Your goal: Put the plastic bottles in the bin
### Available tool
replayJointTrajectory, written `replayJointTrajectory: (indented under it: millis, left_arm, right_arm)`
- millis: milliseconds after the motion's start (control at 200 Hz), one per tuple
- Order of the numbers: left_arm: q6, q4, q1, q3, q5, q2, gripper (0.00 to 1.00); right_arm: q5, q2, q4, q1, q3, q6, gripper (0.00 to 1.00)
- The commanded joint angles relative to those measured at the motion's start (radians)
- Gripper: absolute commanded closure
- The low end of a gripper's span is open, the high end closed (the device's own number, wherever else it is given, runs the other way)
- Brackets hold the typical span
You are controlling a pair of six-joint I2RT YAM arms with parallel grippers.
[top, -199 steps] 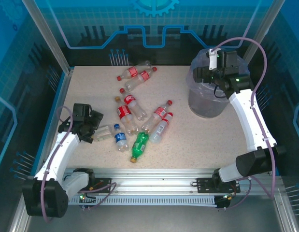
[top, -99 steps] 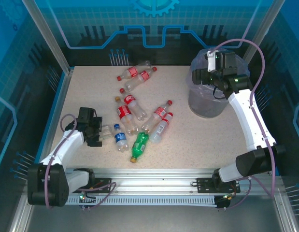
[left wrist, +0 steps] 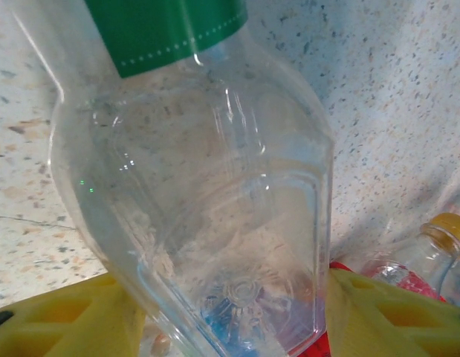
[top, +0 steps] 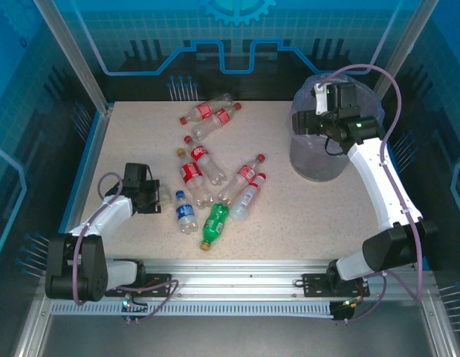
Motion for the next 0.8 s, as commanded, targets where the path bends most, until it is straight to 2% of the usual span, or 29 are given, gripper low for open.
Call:
replayJointTrajectory:
  millis: [0, 165, 280, 370, 455, 565, 630, 795]
  left_arm:
    - [0.023, 0.007, 0.013, -0.029, 0.009, 0.030, 0.42]
    - [0.091, -0.004, 0.020, -0.012, 0.007, 0.016, 0.42]
    - [0.205, -0.047, 0.022, 0.041, -0.002, 0.006, 0.41]
    - [0.364, -0.046, 0.022, 0.097, 0.025, 0.018, 0.41]
    - [0.580, -0.075, 0.017, 0.184, 0.080, 0.049, 0.39]
    - [0.819, -0.182, 0.008, 0.312, 0.136, 0.108, 0.36]
    - [0.906, -0.195, 0.008, 0.347, 0.173, 0.120, 0.36]
    - [1.024, -0.220, 0.006, 0.407, 0.277, 0.169, 0.34]
  right_arm:
    - [-0.009, -0.025, -0.009, 0.012, -0.001, 0.016, 0.13]
    - [-0.020, -0.041, -0.031, 0.015, 0.004, 0.028, 0.13]
    - [-0.007, -0.051, -0.046, 0.031, 0.003, 0.030, 0.13]
    - [-0.002, -0.055, -0.050, 0.043, 0.002, 0.034, 0.13]
    - [-0.005, -0.052, -0.052, 0.059, -0.004, 0.042, 0.13]
    - [-0.008, -0.035, -0.059, 0.097, -0.005, 0.051, 0.13]
    - [-0.009, -0.022, -0.065, 0.127, -0.001, 0.058, 0.13]
    - [-0.031, 0.007, -0.046, 0.213, -0.005, 0.102, 0.13]
